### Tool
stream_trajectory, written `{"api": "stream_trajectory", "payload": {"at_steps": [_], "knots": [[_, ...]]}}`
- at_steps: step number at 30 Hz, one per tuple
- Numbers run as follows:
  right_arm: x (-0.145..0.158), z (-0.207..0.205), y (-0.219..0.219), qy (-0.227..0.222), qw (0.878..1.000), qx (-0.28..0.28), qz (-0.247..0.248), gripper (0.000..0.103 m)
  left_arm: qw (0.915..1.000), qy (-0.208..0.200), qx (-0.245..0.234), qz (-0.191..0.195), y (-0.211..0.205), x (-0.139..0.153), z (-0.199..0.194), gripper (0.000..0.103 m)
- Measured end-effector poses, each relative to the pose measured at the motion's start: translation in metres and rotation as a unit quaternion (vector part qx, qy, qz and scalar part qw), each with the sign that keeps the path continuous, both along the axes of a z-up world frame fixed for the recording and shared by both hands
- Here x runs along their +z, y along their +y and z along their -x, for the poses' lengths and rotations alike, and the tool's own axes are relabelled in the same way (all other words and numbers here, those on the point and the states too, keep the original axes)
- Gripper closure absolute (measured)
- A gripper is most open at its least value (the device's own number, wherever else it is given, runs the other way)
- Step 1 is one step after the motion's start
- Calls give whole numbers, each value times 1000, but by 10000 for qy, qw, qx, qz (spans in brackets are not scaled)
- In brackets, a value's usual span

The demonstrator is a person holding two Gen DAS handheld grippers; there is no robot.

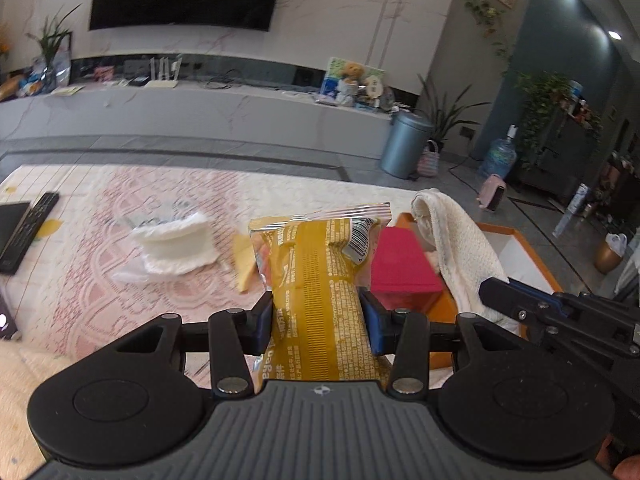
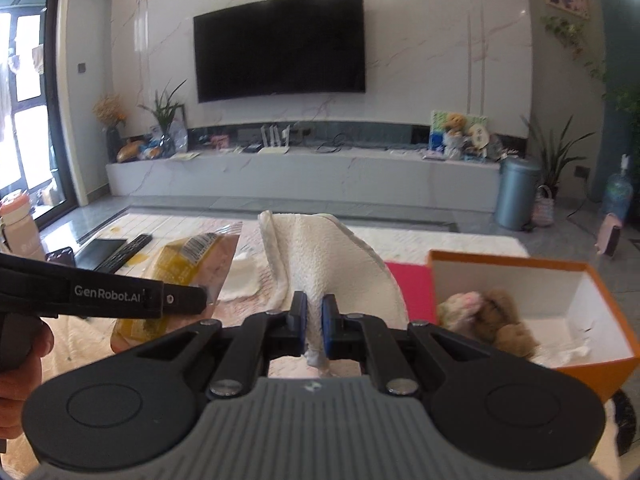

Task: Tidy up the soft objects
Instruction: 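Carry the snack bag into the orange shoebox and open the left tool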

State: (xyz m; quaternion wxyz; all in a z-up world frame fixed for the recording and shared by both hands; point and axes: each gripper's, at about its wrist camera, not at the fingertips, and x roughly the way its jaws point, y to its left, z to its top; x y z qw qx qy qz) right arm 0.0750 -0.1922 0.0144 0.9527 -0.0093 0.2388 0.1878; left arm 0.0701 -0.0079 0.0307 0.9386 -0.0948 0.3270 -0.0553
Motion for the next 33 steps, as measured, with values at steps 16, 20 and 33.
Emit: {"api": "stream_trajectory", "payload": {"at_steps": [16, 20, 33], "knots": [[22, -83, -135, 198, 9952, -899, 346, 97, 9860, 221, -1573, 503, -132, 10, -123, 52], [7, -116, -174, 591, 9923, -1060, 254, 97, 9795, 543, -1834, 641, -168, -10, -163, 52], [-61, -215, -238, 1803, 9770, -1135, 115, 97, 9615, 1828, -1720, 1118, -237, -93, -261, 52]]}}
